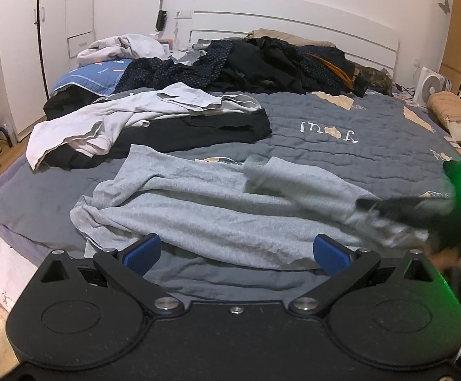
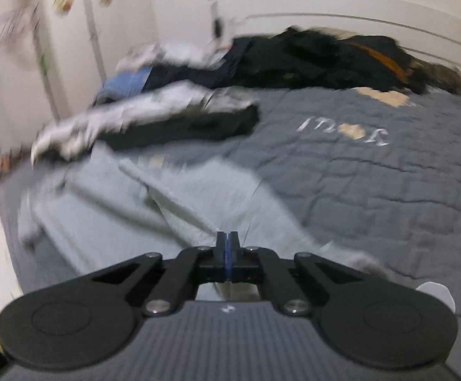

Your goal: Fold clothes

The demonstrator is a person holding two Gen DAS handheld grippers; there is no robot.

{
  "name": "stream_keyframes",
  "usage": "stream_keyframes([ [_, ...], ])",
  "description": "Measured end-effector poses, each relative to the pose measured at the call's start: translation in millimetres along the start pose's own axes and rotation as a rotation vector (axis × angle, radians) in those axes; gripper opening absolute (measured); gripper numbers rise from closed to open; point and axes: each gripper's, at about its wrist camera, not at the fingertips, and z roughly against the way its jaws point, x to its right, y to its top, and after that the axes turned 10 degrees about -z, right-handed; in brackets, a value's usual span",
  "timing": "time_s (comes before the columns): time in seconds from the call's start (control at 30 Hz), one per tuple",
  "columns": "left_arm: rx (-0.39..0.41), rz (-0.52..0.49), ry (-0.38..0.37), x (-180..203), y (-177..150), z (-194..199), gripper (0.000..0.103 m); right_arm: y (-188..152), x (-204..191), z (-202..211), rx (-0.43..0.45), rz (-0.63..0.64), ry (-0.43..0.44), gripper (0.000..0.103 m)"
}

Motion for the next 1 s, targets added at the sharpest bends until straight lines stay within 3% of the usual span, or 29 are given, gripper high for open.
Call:
stream_keyframes([
  [0.17, 0.021, -0.007, 0.012, 11.5, 10.6, -1.5, 0.103, 26.2, 31.4, 29.2, 0.082, -0.129, -0.009, 0.000],
  [0.53, 0.055, -0.033, -0.024, 46.1, 33.7, -23.7, 0.103, 50.8, 122.9, 86.2, 0.226, -0.362, -0.139, 0.000],
  [0.73, 0.059, -0.038, -0.056, 58.3, 34.5, -47.9, 0.103, 49.4, 118.2, 83.0, 0.135, -0.290, -0.051, 0.006],
  [0.83, 0.078, -0.038, -0.083, 66.3, 32.4, -63.0, 0.103, 46.8, 100.8, 75.6, 0.116, -0.210, -0.015, 0.026],
  [0.87, 0.084, -0.032, -0.093, 68.8, 31.3, -69.2, 0.103, 45.9, 95.6, 72.3, 0.109, -0.191, -0.012, 0.043],
  [0.9, 0.090, -0.024, -0.102, 72.6, 30.5, -74.5, 0.103, 44.9, 90.6, 69.1, 0.103, -0.172, -0.008, 0.053],
  [1.0, 0.112, -0.003, -0.119, 79.0, 30.6, -88.6, 0.103, 40.6, 79.5, 60.7, 0.095, -0.128, 0.003, 0.058],
])
